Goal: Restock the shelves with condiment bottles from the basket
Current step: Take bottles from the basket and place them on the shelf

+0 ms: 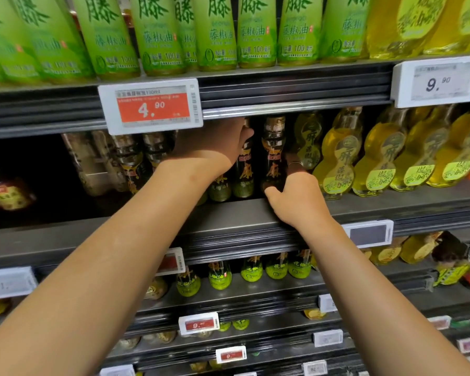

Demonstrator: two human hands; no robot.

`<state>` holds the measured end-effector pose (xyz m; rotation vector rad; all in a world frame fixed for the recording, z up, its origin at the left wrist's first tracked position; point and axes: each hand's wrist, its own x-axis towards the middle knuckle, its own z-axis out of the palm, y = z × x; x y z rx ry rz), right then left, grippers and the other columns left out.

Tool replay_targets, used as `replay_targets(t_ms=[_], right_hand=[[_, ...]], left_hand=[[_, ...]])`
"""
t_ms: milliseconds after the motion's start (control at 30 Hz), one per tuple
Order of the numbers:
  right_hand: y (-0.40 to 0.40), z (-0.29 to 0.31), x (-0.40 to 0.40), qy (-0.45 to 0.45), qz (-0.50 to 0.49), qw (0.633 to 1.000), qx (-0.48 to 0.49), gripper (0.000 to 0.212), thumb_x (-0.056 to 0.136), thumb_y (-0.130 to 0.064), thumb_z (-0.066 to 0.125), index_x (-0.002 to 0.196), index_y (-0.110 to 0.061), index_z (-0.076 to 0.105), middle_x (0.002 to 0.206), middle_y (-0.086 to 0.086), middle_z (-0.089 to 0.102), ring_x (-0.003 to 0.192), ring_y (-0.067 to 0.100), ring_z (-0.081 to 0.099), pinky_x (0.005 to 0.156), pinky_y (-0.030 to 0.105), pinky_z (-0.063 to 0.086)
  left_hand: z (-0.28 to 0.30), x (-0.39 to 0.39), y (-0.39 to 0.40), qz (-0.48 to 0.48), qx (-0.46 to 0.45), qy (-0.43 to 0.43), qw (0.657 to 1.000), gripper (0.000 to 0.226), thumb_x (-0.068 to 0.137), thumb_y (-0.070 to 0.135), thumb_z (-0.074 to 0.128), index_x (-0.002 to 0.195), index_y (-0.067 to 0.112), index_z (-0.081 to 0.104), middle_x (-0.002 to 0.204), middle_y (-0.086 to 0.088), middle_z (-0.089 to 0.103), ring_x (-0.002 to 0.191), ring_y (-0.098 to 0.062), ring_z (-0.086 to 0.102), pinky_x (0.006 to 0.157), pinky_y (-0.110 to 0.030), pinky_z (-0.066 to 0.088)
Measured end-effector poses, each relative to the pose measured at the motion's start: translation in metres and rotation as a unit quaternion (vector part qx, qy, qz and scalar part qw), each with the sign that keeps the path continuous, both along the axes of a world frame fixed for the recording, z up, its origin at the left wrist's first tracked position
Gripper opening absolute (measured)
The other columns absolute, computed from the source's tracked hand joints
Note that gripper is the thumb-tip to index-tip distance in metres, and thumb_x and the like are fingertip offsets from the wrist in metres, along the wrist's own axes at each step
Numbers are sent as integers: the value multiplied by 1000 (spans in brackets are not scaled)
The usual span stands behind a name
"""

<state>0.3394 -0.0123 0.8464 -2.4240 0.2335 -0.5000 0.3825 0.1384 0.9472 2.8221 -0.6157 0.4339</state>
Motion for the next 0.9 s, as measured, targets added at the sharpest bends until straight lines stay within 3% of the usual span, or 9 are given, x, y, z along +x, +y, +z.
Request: replay_targets(t_ms=[233,433,567,700,833,900], right_hand=[[2,-4,3,10,2,1000,14,70,98,-27,62,157,-14,27,80,3,52,59,14,45,44,19,24],[3,-4,4,8,13,1000,6,78,97,-25,61,161,-20,17,92,7,53,76,25,50,63,29,38],[4,-5,4,4,14,1000,7,74,98,-29,62,159,-19,22,90,7,56,76,26,53,62,30,38],[4,-5,4,1,18,1000,0,71,98,-30,62,158,-18,24,79,0,50,66,19,49,50,26,32],[5,-5,4,-5,18,1000,-2,76,98,-32,62,160,-18,21,82,-2,48,75,23,51,65,28,38],[4,-5,4,-8,17,1000,-3,77,97,-33,63,160,-18,20,76,-5,45,73,21,48,66,28,38]], left_hand=[[-5,9,7,-15,-23,-19,999,44,108,35,42,148,17,43,144,-16,52,130,-37,49,105,-42,40],[-8,12,7,-21,-20,-28,999,45,108,34,40,152,22,38,148,-14,49,134,-36,47,104,-38,38],[-10,13,7,-24,-18,-41,999,44,108,31,40,151,23,37,141,-13,54,127,-35,52,92,-34,37],[-12,12,8,-23,-14,-47,999,46,109,32,38,153,22,35,145,-12,53,128,-34,52,97,-37,40],[-12,13,9,-24,-4,-55,998,46,109,32,37,154,20,33,144,-10,54,128,-31,52,91,-31,36],[-11,12,10,-24,5,-70,997,46,109,33,36,153,20,35,142,-10,55,127,-31,53,90,-32,37]])
